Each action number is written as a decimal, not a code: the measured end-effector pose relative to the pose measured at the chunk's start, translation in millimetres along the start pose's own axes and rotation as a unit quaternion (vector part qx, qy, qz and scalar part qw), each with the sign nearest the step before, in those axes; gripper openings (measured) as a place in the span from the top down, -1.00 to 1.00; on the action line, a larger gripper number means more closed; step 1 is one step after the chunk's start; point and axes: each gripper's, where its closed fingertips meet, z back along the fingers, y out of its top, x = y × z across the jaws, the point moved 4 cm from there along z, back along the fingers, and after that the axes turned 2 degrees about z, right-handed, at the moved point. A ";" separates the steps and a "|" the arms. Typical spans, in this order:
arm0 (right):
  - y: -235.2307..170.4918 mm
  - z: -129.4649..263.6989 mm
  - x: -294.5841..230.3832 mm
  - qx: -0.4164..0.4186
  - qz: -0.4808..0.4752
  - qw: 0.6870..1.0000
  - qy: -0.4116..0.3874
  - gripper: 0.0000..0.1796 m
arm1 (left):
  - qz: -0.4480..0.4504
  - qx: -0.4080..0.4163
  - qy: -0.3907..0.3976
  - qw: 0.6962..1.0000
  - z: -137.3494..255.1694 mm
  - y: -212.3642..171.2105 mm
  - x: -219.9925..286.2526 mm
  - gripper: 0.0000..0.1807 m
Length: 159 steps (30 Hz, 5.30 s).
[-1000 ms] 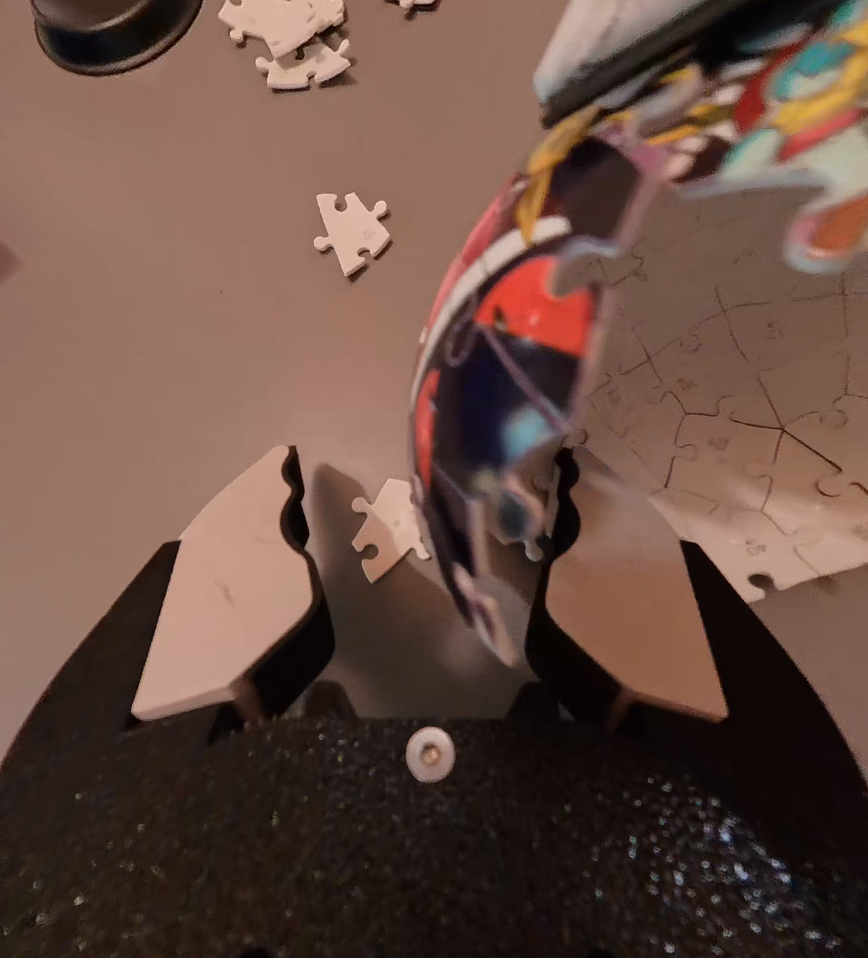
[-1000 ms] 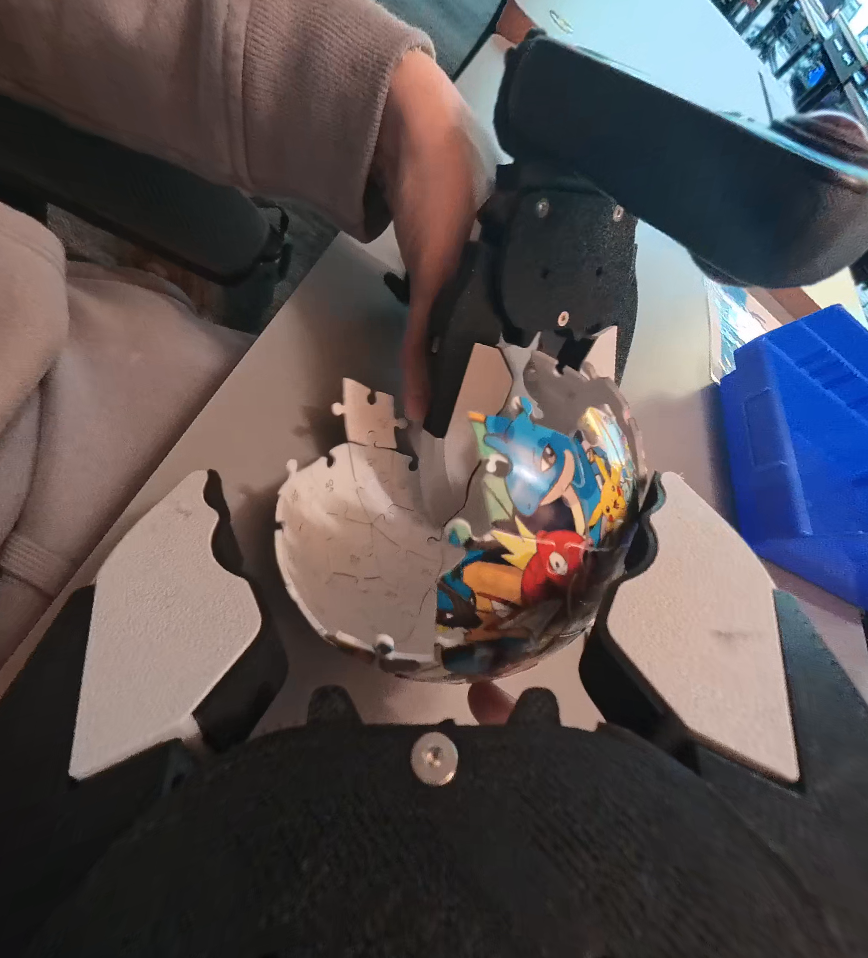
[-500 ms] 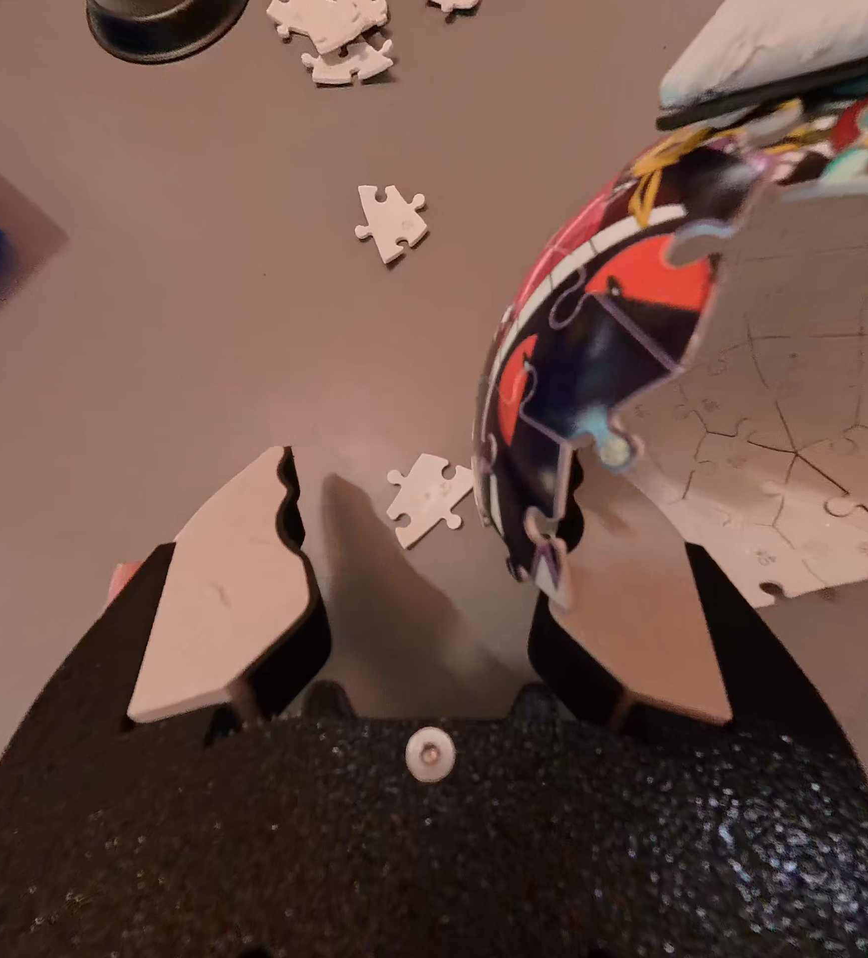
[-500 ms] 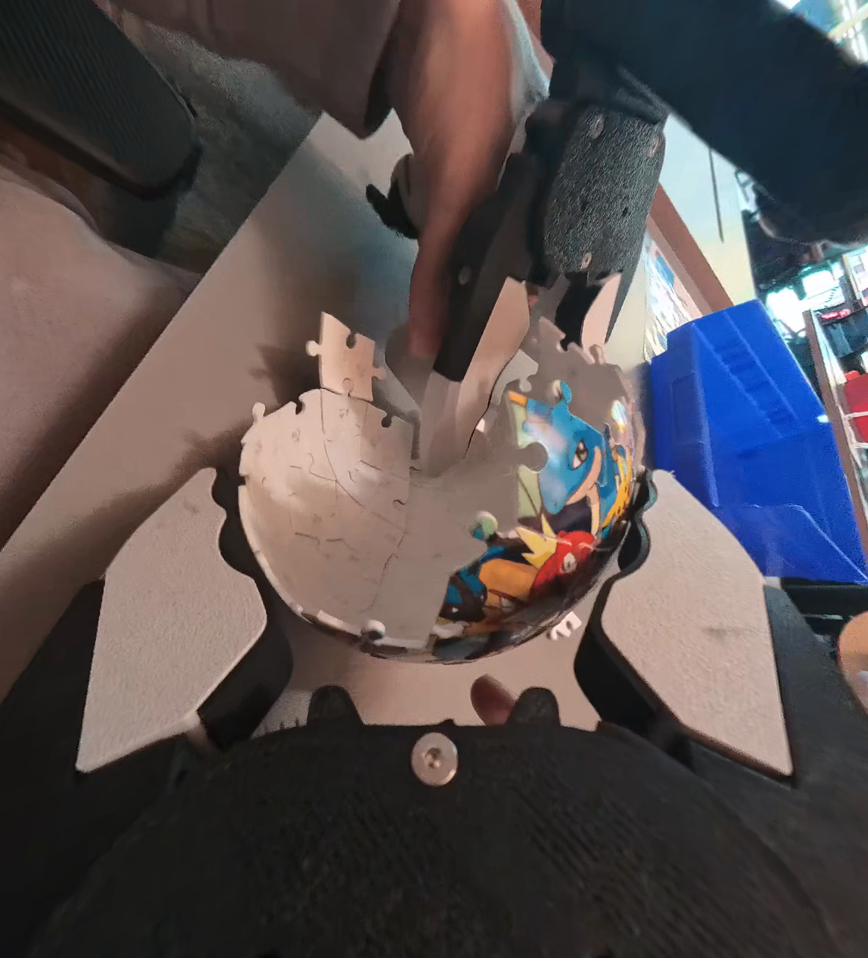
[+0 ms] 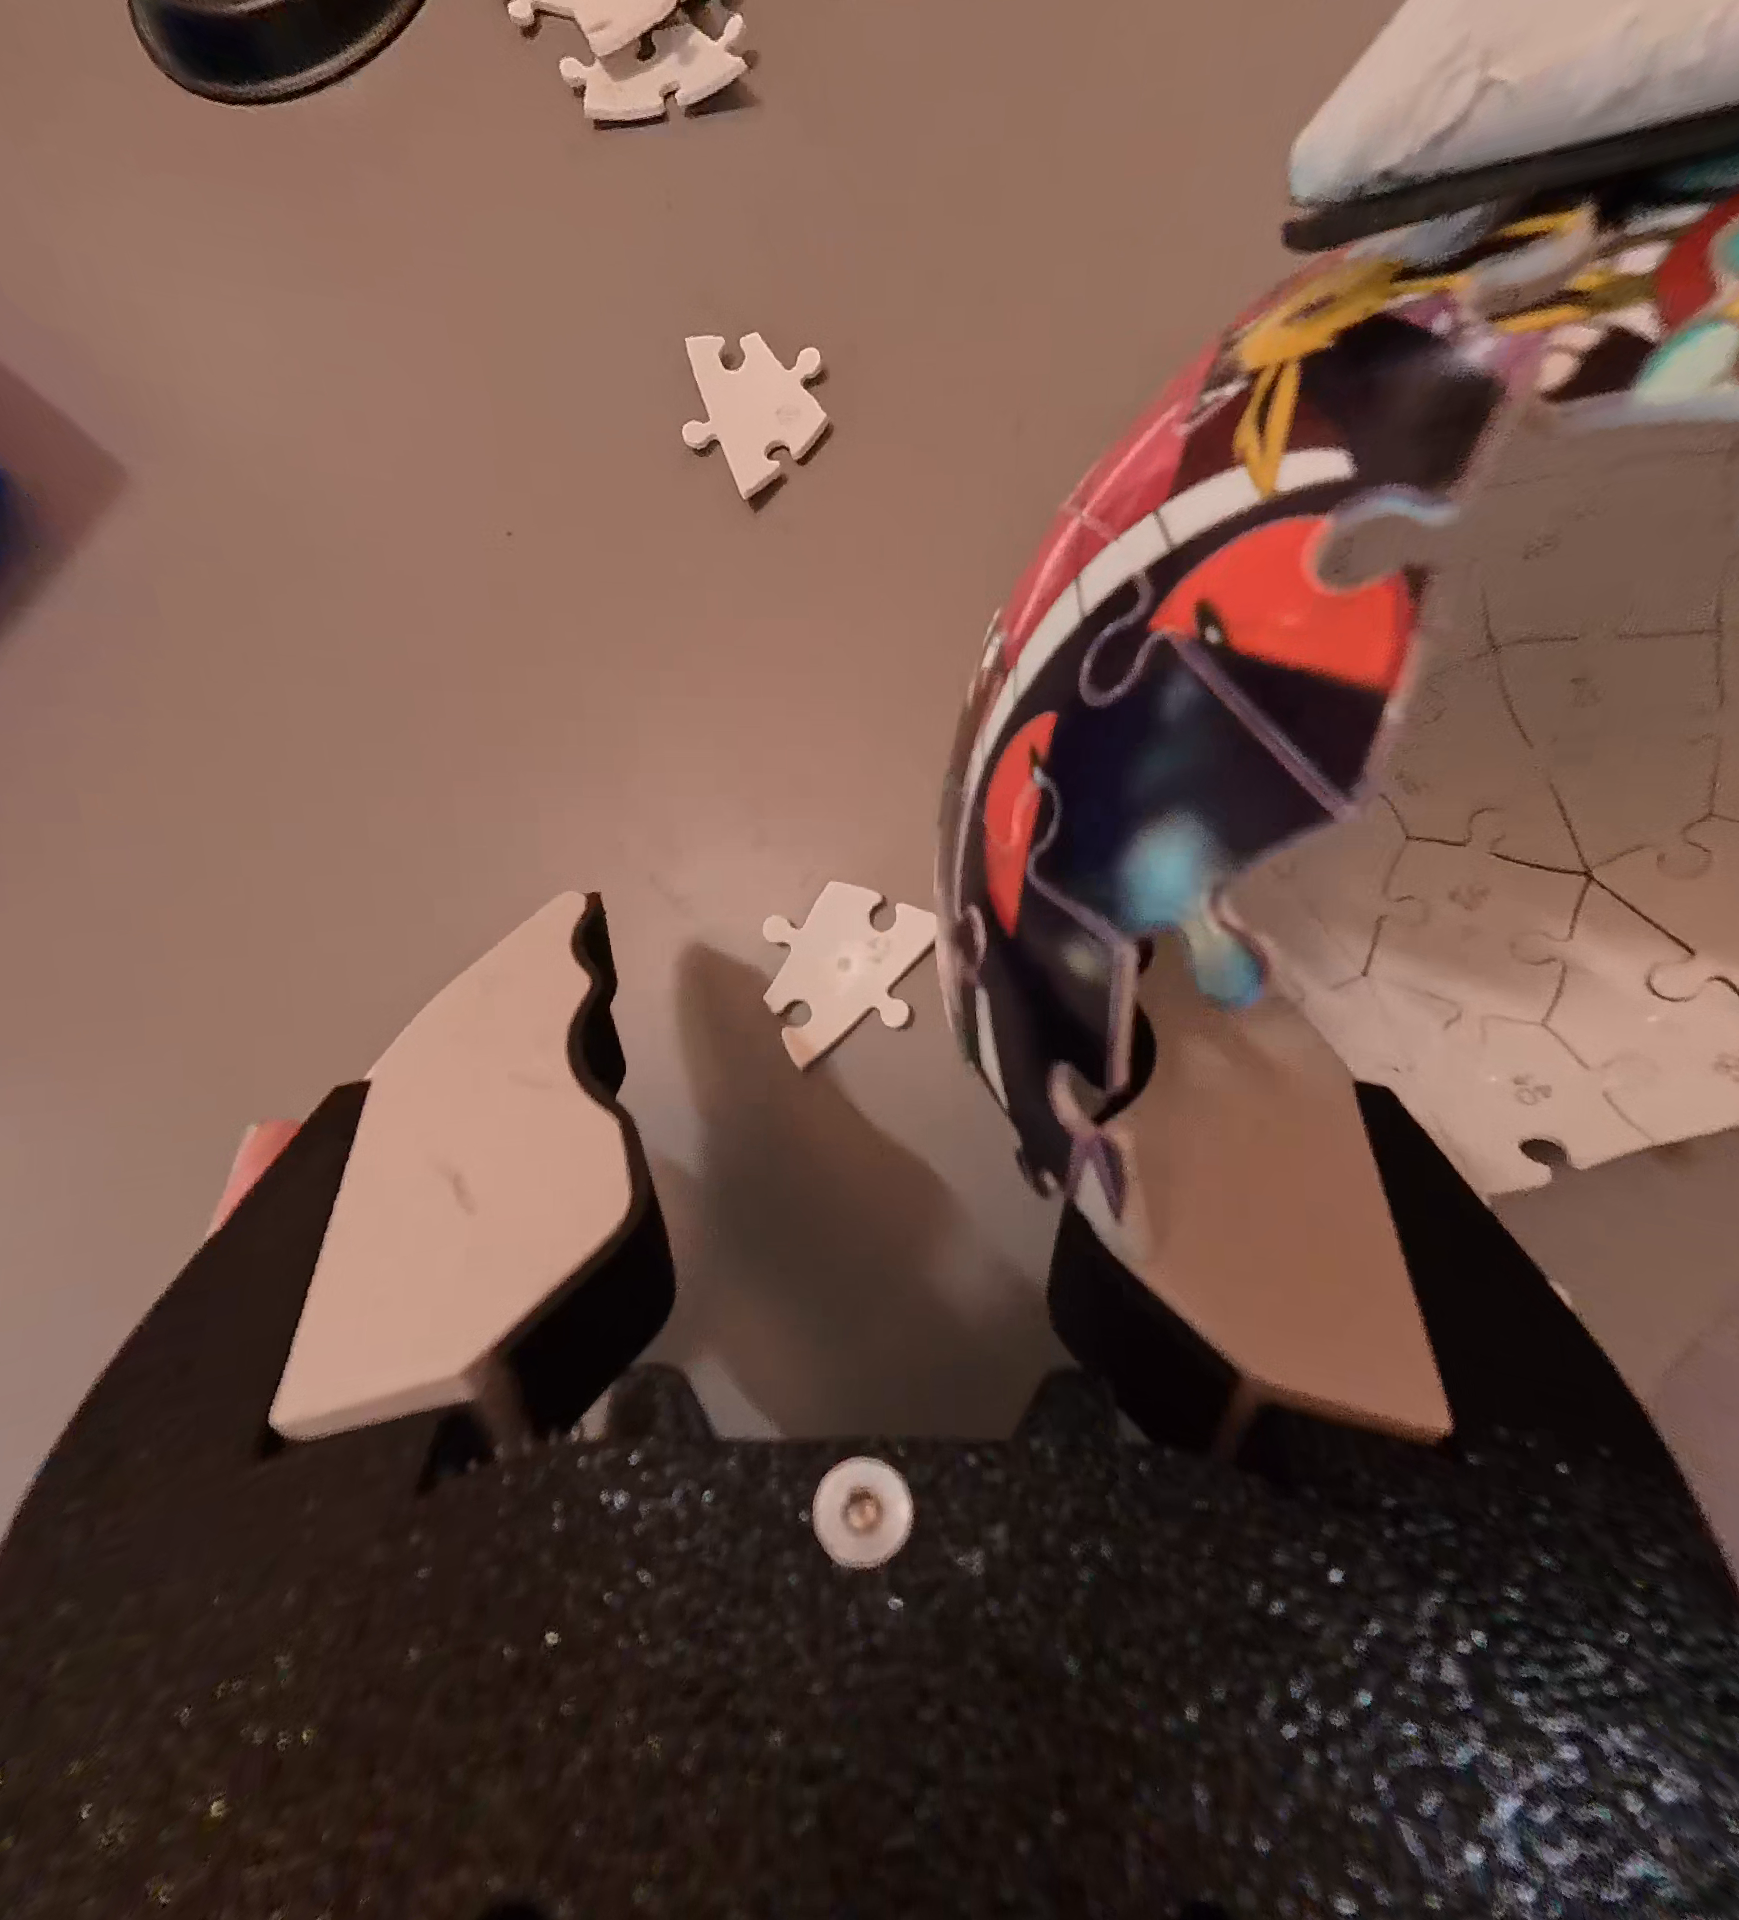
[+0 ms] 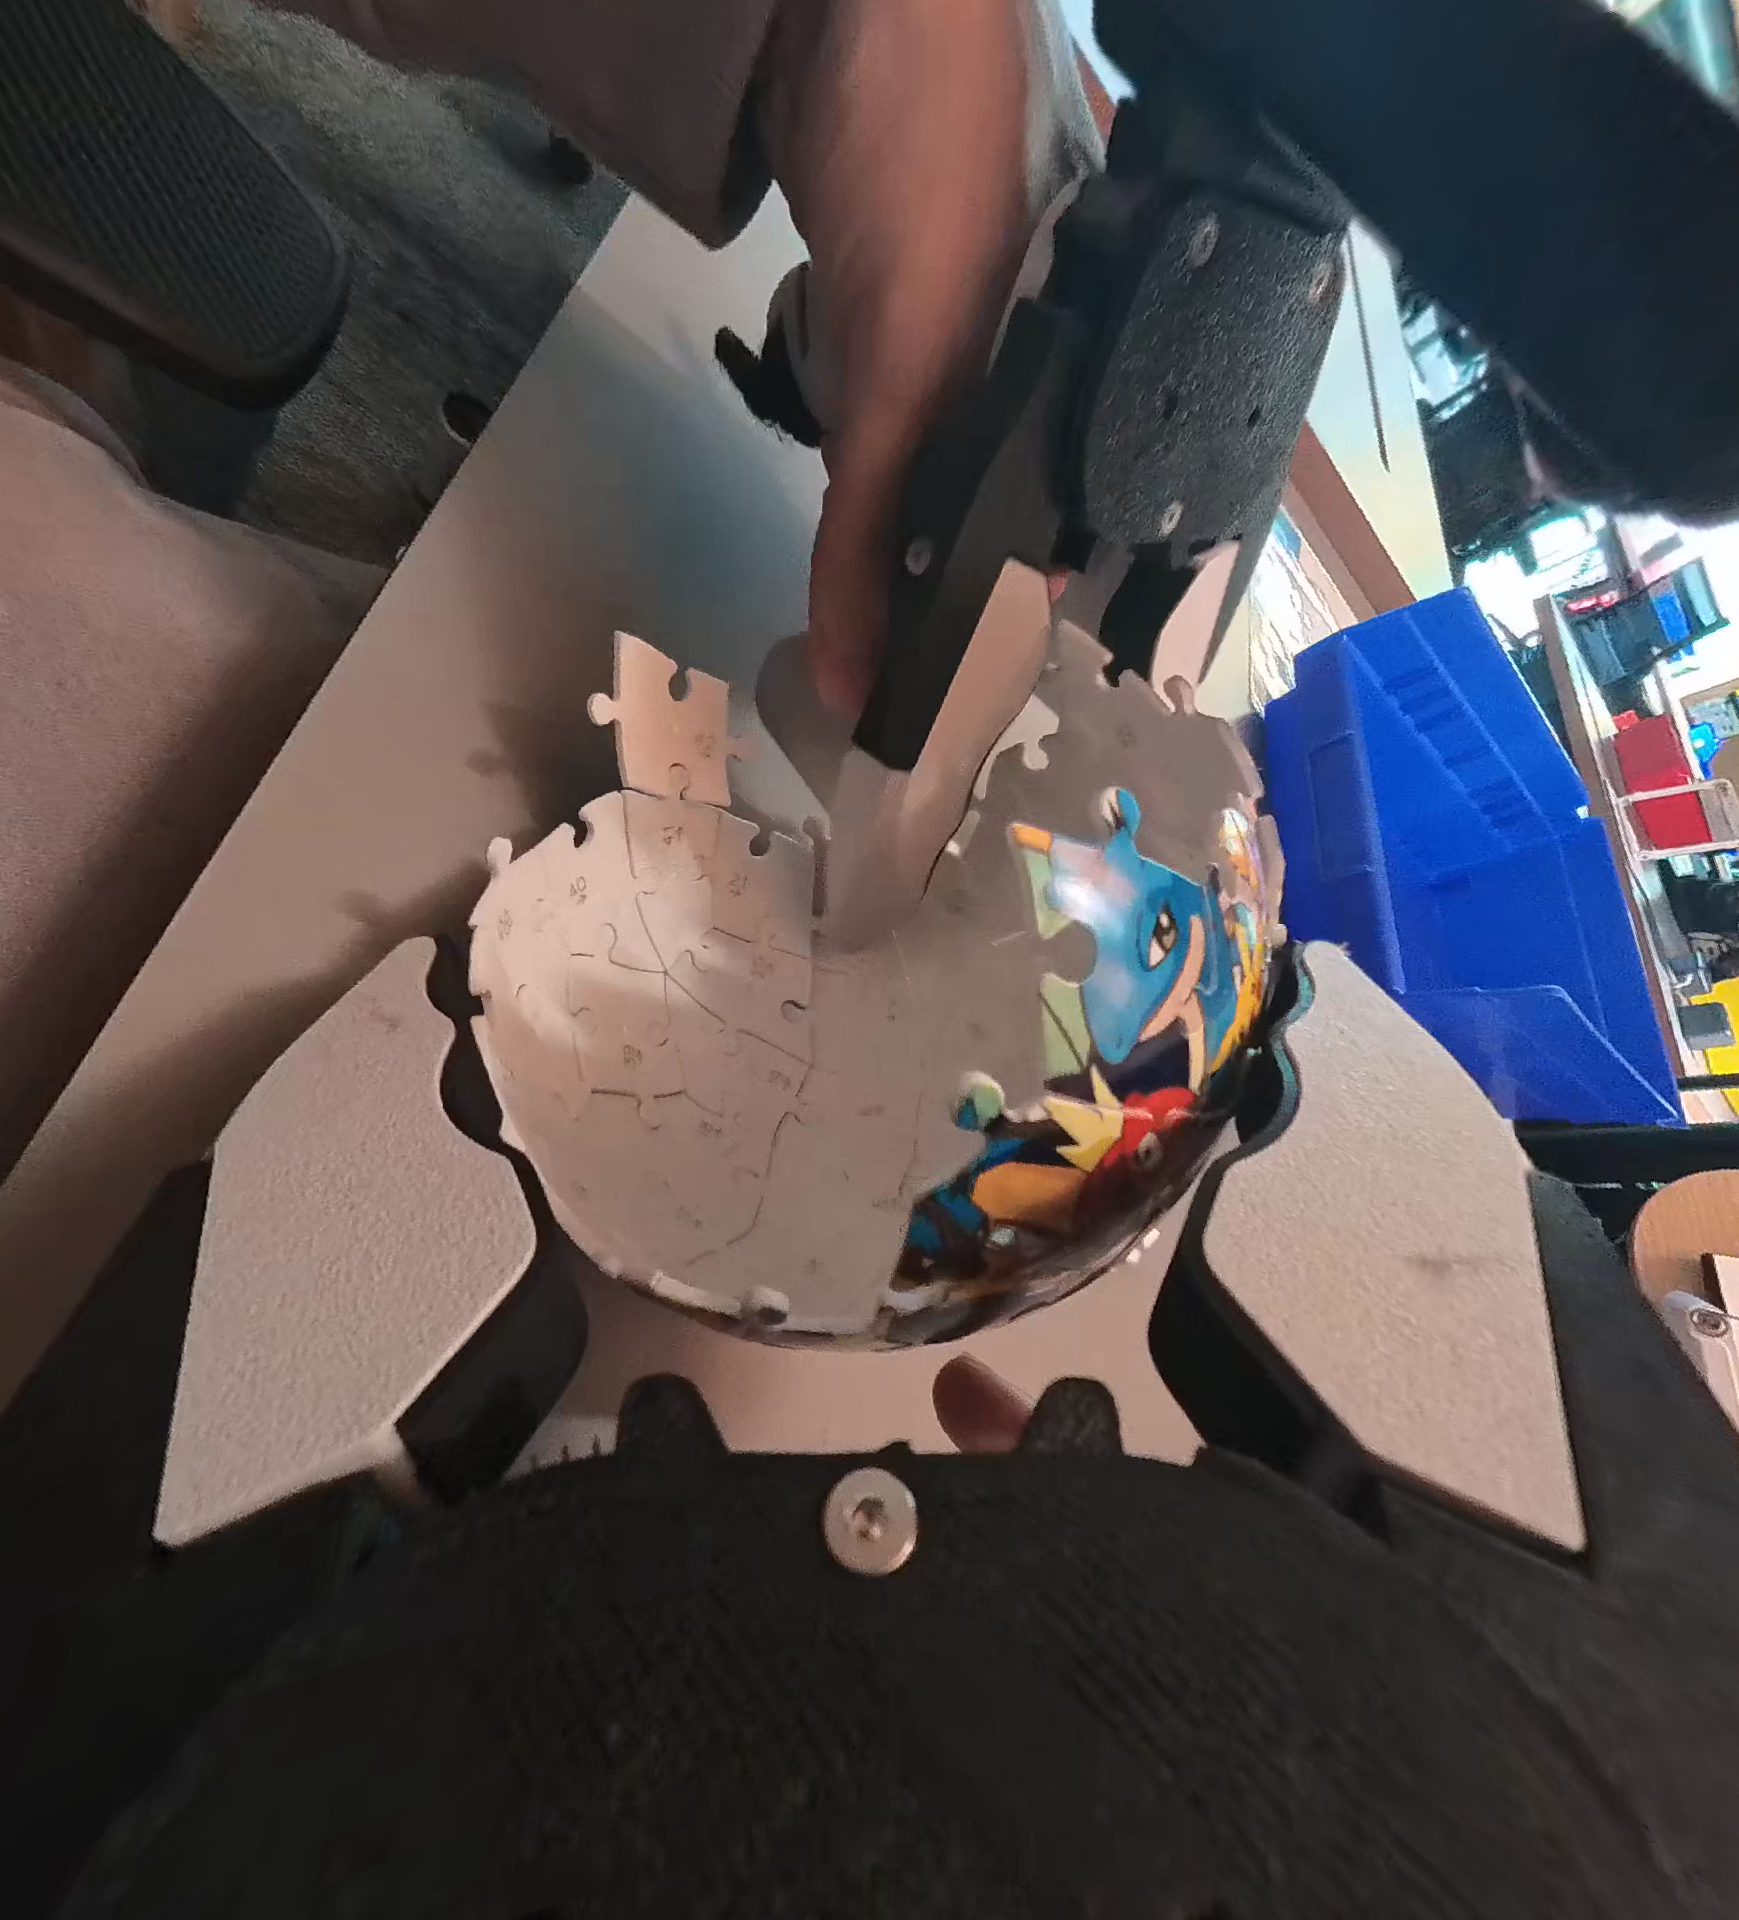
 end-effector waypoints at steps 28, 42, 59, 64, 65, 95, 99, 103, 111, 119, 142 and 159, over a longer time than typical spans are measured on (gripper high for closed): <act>-2.8 -6.6 9.0 0.091 -0.051 0.994 0.032 -0.63 | 0.015 -0.036 -0.079 0.996 -13.4 -10.7 1.2 -0.08; -27.5 -3.4 15.3 0.133 -0.074 0.986 0.069 -0.62 | -0.020 -0.055 -0.100 0.993 -22.1 -3.7 -3.8 -0.21; -20.1 -16.9 18.1 0.152 -0.015 0.984 0.091 -0.50 | -0.018 -0.042 -0.063 0.997 -23.1 0.7 -7.4 -0.31; -20.7 -17.7 20.6 0.151 -0.004 0.983 0.104 -0.49 | -0.015 -0.034 -0.048 0.998 -20.5 -0.8 -9.2 -0.32; -20.8 -18.1 20.7 0.145 -0.001 0.984 0.102 -0.49 | -0.018 -0.030 -0.045 0.998 -18.7 -2.2 -9.8 -0.30; -10.9 -27.0 17.0 0.138 -0.005 0.987 0.086 -0.48 | -0.047 -0.040 -0.013 0.998 0.8 -16.3 -14.8 -0.07; -9.1 -27.6 17.9 0.145 -0.015 0.985 0.088 -0.48 | -0.058 -0.032 -0.010 0.998 0.1 -14.1 -11.7 -0.03; -9.5 -27.4 18.9 0.148 -0.024 0.985 0.089 -0.48 | -0.060 -0.029 -0.005 0.998 -0.3 -13.1 -11.5 -0.04; -6.7 -29.1 19.2 0.149 -0.027 0.985 0.086 -0.48 | -0.010 -0.001 -0.037 0.999 -2.7 -16.7 -11.0 -0.02; -7.5 -29.2 19.9 0.147 -0.028 0.985 0.085 -0.48 | 0.001 0.008 -0.055 0.998 -3.3 -19.2 -11.4 -0.02; -7.3 -36.2 19.9 0.147 -0.028 0.987 0.060 -0.54 | 0.032 0.007 -0.075 0.997 -6.3 -24.1 -15.8 -0.06; -2.5 -41.2 17.3 0.146 0.009 0.988 0.049 -0.57 | -0.009 0.029 -0.048 0.998 -6.3 -19.4 -17.2 -0.21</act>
